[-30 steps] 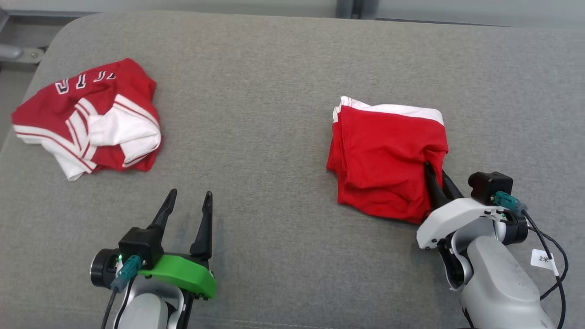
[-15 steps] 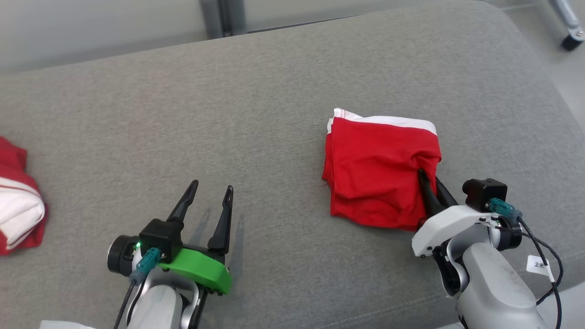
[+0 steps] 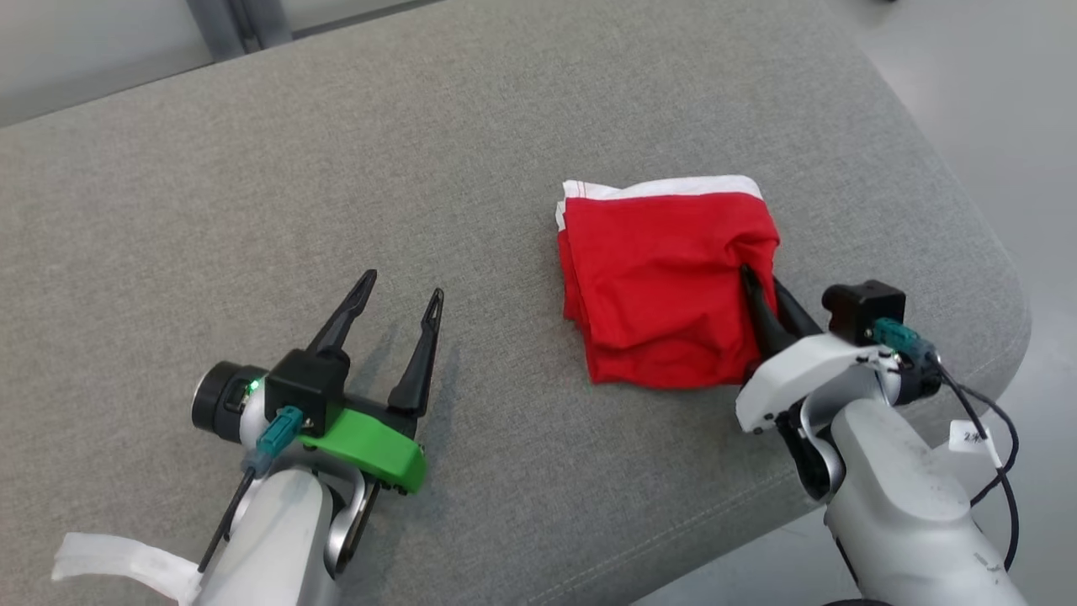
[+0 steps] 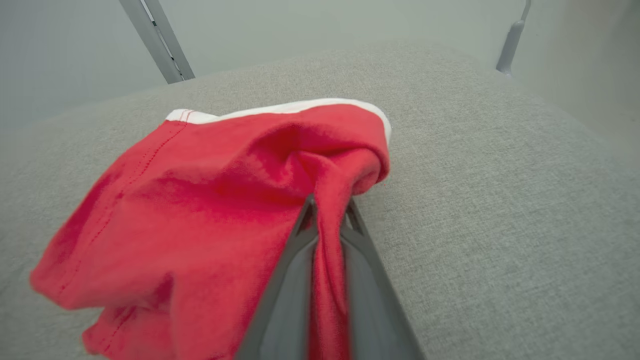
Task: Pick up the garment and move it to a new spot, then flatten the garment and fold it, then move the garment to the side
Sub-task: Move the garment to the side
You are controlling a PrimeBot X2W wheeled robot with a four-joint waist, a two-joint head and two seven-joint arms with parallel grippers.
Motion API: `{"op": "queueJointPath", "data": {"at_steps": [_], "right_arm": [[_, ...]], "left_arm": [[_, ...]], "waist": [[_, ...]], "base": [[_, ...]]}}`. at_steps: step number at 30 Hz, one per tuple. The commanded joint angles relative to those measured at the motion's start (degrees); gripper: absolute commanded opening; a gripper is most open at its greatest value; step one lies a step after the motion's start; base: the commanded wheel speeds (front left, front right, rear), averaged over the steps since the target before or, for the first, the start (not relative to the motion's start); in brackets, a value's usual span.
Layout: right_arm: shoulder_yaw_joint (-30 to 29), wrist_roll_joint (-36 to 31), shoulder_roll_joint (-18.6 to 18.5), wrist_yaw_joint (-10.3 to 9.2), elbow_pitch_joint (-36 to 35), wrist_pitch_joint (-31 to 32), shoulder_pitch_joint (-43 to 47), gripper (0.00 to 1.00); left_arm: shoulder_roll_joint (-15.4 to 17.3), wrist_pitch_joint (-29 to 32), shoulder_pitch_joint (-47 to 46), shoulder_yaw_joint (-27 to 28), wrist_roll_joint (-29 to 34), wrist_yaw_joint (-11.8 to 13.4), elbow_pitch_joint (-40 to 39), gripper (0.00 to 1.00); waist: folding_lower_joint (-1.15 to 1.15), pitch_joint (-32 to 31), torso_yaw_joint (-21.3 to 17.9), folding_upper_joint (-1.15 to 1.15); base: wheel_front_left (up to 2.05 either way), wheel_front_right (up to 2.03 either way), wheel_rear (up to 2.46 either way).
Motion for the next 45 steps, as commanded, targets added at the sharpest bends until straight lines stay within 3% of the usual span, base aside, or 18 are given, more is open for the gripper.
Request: {"op": "queueJointPath", "data": {"at_steps": [1,7,13,25,26,27,32,35,38,45], "right_arm": [[0.20,-0.72,-0.38,-0.05,-0.14,-0.02,-1.88,0.00],[0.63,-3.40,-3.90,-0.06,0.60,-0.02,-9.27,0.00],[-0.89,-6.89,-11.95,-0.06,6.99,-0.02,-18.97,0.00],[-12.20,-17.98,-21.53,-0.08,17.21,-0.02,-29.00,0.00],[-13.86,-19.01,-22.02,-0.08,17.53,-0.02,-28.99,0.45],[-15.34,-20.19,-22.27,-0.08,18.57,-0.02,-28.58,1.00],[-25.26,-26.38,-23.07,-0.08,15.58,-0.02,-26.14,1.00],[-29.37,-29.20,-20.47,-0.07,10.96,-0.02,-24.03,1.00],[-29.68,-28.94,-18.29,-0.07,7.97,-0.02,-22.80,1.00],[-22.21,-22.71,-12.43,-0.07,-2.39,-0.02,-16.49,1.00]], "left_arm": [[0.68,0.04,-1.53,-0.24,0.50,0.01,-0.37,1.00],[2.31,0.04,-4.00,-0.95,1.07,0.02,-0.91,1.00],[3.04,0.03,-6.50,-1.48,1.71,0.02,-2.31,1.00],[3.24,0.07,-7.73,-1.83,2.57,0.03,-3.17,1.00],[3.20,0.08,-7.62,-1.81,2.57,0.03,-3.12,1.00],[3.13,0.08,-7.53,-1.74,2.57,0.03,-3.07,1.00],[2.43,0.08,-6.46,-1.57,2.32,0.03,-2.28,1.00],[1.63,0.07,-5.95,-0.37,2.46,0.03,-2.00,1.00],[1.17,0.06,-5.41,0.70,2.66,0.02,-1.89,1.00],[-0.05,0.04,-2.72,4.29,3.78,0.28,-0.97,1.00]], "waist": [[0.00,4.71,0.49,0.00],[0.00,10.01,3.05,0.00],[0.00,14.37,7.03,0.00],[0.00,17.49,11.50,0.00],[0.00,17.44,11.67,0.00],[0.00,17.31,11.82,0.00],[0.00,15.44,12.41,0.00],[0.00,13.60,12.59,0.00],[0.00,12.20,12.57,0.00],[0.00,7.67,12.91,0.00]], "base": [[0.00,0.00,0.00],[0.00,0.00,0.00],[0.00,0.00,0.00],[0.00,0.00,0.00],[0.00,0.00,0.00],[0.00,0.00,0.00],[0.00,0.00,0.00],[0.00,0.00,0.00],[0.00,0.00,0.00],[0.00,0.00,0.00]]}}
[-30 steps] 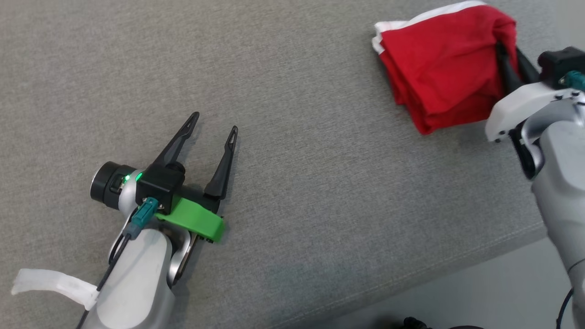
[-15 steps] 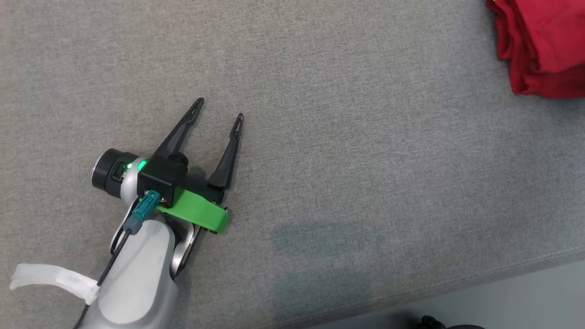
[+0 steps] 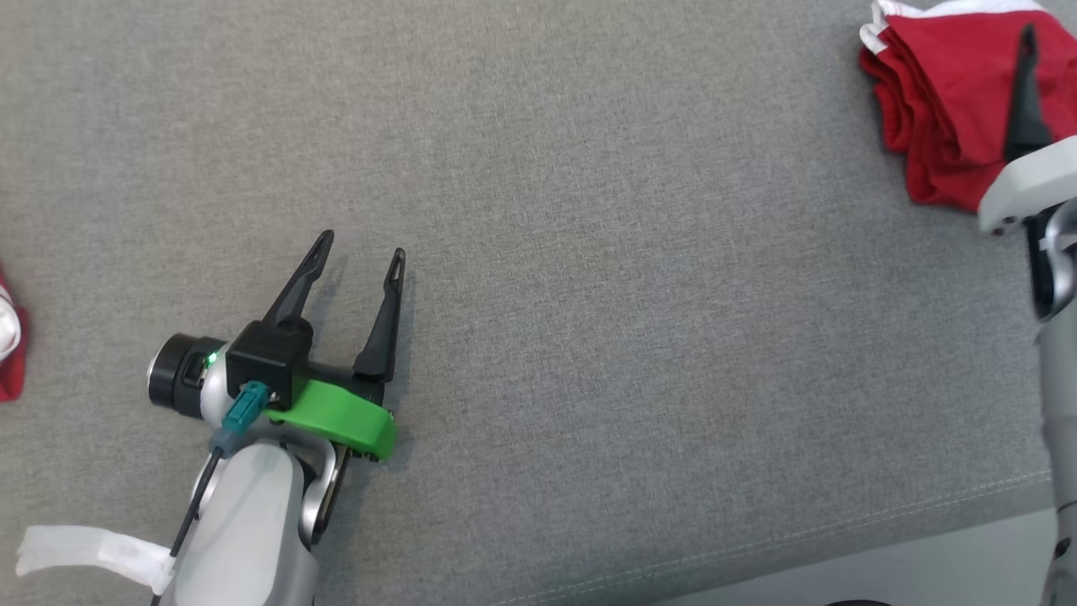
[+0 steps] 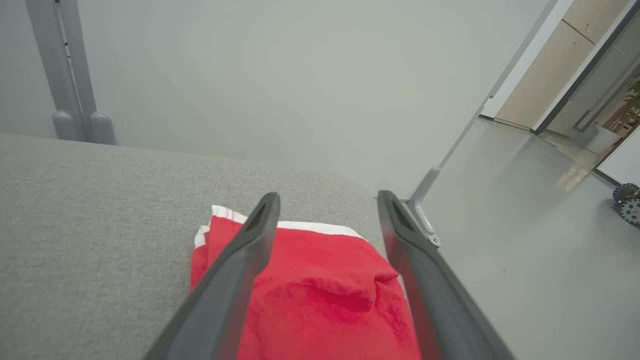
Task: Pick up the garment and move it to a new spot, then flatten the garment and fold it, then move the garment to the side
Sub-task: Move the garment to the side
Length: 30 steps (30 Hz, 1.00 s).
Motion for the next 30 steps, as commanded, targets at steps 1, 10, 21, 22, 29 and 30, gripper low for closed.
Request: {"op": "queueJointPath", "data": {"at_steps": [1,10,21,22,29,30], "right_arm": [[0.89,0.97,0.55,-0.09,-0.59,-0.01,1.13,1.00],[10.39,10.48,3.52,-0.10,-5.86,-0.01,8.94,1.00],[14.44,12.05,7.82,-0.10,-7.12,-0.01,17.95,1.00],[14.78,11.78,8.17,-0.10,-7.03,-0.01,18.82,1.00],[14.26,11.24,10.54,-0.10,-7.94,-0.01,24.76,1.00],[14.05,11.26,10.70,-0.10,-8.04,-0.01,25.45,1.00]], "left_arm": [[-0.18,0.04,0.83,0.59,0.06,0.12,0.17,1.00],[-1.56,0.03,4.11,5.85,-0.51,0.23,1.45,1.00],[-2.52,0.04,8.91,11.60,-0.09,0.32,3.28,1.00],[-2.57,0.04,9.53,12.01,-0.14,0.31,3.56,1.00],[-2.92,0.04,13.29,13.97,-0.34,0.38,4.70,1.00],[-2.96,0.04,13.81,14.19,-0.38,0.41,4.79,1.00]], "waist": [[0.00,-2.21,0.44,0.00],[0.00,-6.77,2.73,0.00],[0.00,-13.66,5.68,0.00],[0.00,-14.41,5.85,0.00],[0.00,-18.92,6.63,0.00],[0.00,-19.48,6.69,0.00]], "base": [[0.00,0.00,0.00],[0.00,0.00,0.00],[0.00,0.00,0.00],[0.00,0.00,0.00],[0.00,0.00,0.00],[0.00,0.00,0.00]]}}
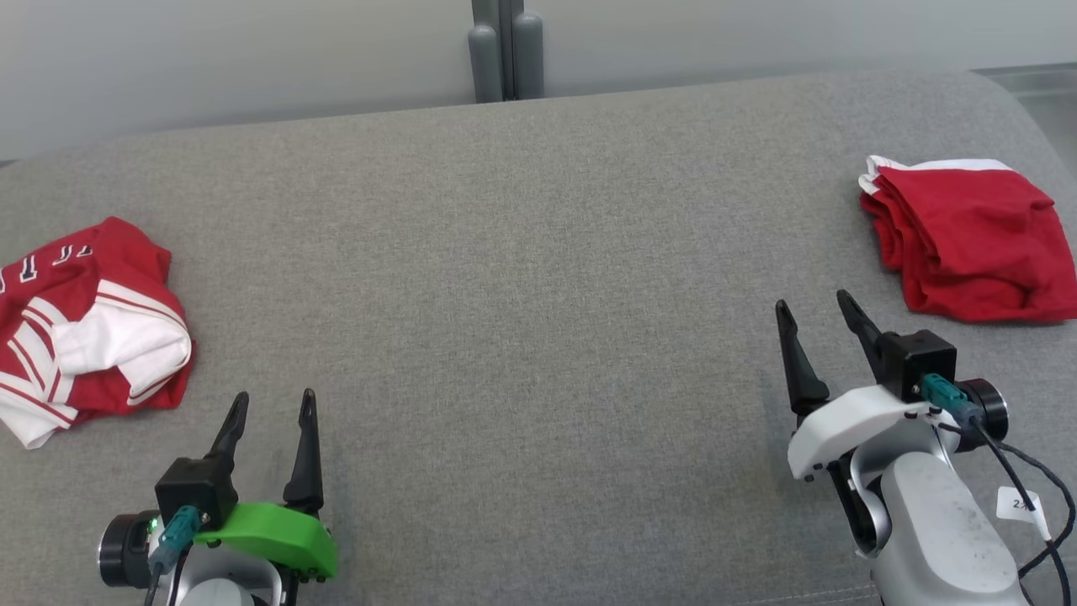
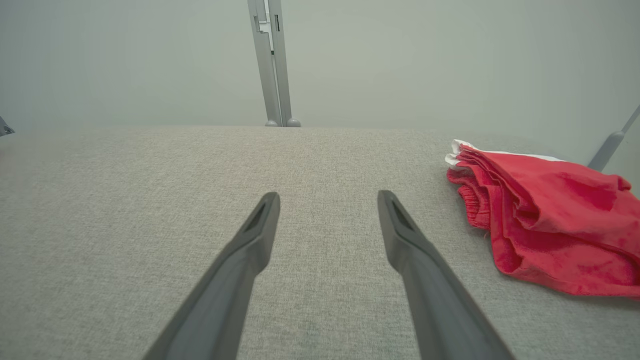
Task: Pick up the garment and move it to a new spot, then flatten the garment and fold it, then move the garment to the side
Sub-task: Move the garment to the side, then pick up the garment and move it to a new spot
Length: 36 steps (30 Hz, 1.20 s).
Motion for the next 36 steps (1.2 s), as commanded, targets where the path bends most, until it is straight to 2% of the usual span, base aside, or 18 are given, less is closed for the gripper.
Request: {"op": "queueJointPath", "data": {"at_steps": [1,11,24,26,36], "right_arm": [[-0.15,-0.22,0.26,-0.11,-0.42,0.01,2.00,1.00],[0.01,-0.35,1.43,-0.11,-0.66,0.01,5.25,1.00],[0.84,0.28,1.72,-0.10,-0.91,0.00,5.56,1.00],[1.66,0.14,1.72,-0.10,-1.08,0.00,5.55,1.00],[3.19,0.72,1.40,-0.10,-2.26,0.00,5.83,1.00]], "left_arm": [[-0.04,0.04,1.66,0.60,0.01,0.28,0.11,1.00],[-0.15,0.04,4.53,2.67,0.54,1.23,-0.56,1.00],[-0.13,0.04,4.22,2.20,-1.43,2.44,-0.28,1.00],[-0.13,0.04,3.62,2.07,-1.61,2.81,-0.18,1.00],[-0.07,0.04,3.54,1.70,-3.00,4.61,1.63,1.00]], "waist": [[0.00,-3.21,1.00,0.00],[0.00,-5.07,0.80,0.00],[0.00,-4.34,2.00,0.00],[0.00,-3.99,3.04,0.00],[0.00,-2.85,16.39,0.00]], "base": [[0.00,0.00,0.00],[0.00,0.00,0.00],[0.00,0.00,0.00],[0.00,0.00,0.00],[0.00,0.00,0.00]]}}
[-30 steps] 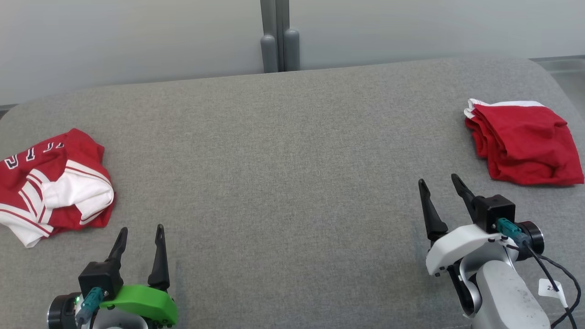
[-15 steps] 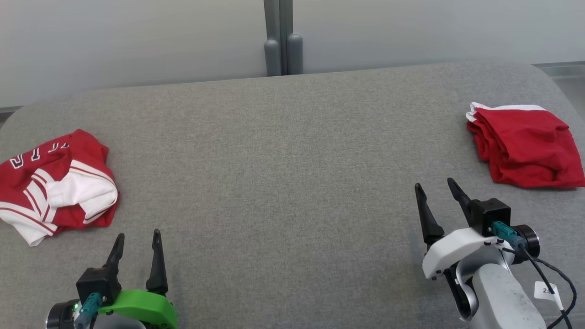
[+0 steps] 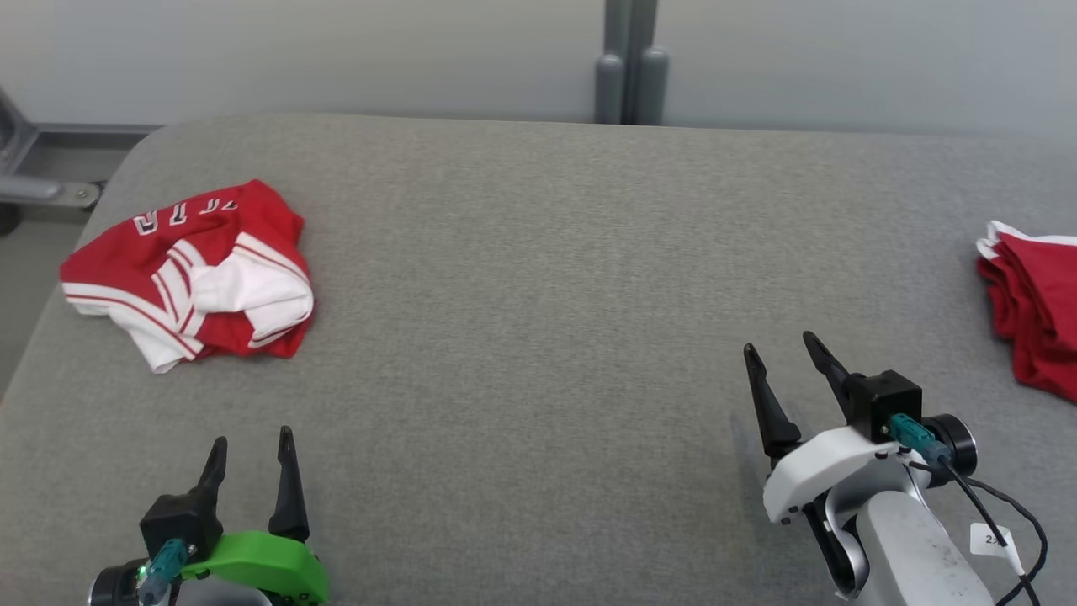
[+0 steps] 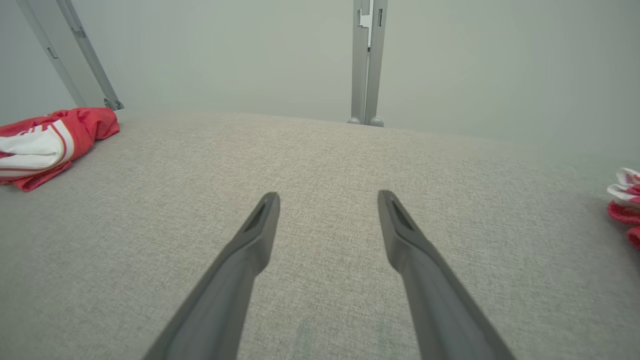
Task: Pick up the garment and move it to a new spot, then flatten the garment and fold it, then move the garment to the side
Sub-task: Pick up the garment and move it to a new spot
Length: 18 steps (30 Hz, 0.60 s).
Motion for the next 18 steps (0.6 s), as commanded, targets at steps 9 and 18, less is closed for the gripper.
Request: {"op": "queueJointPath", "data": {"at_steps": [9,18], "right_arm": [[2.39,0.70,-0.09,-0.09,0.16,-0.01,-0.09,1.00],[3.16,1.40,-0.02,-0.09,0.50,-0.01,0.03,1.00]], "left_arm": [[0.22,0.03,1.70,2.12,0.27,1.22,2.19,1.00],[0.21,0.03,2.27,2.82,-0.53,-0.94,3.93,1.00]], "waist": [[0.00,0.38,16.46,0.00],[0.00,0.06,19.44,0.00]], "base": [[0.00,0.00,0.00],[0.00,0.00,0.00]]}}
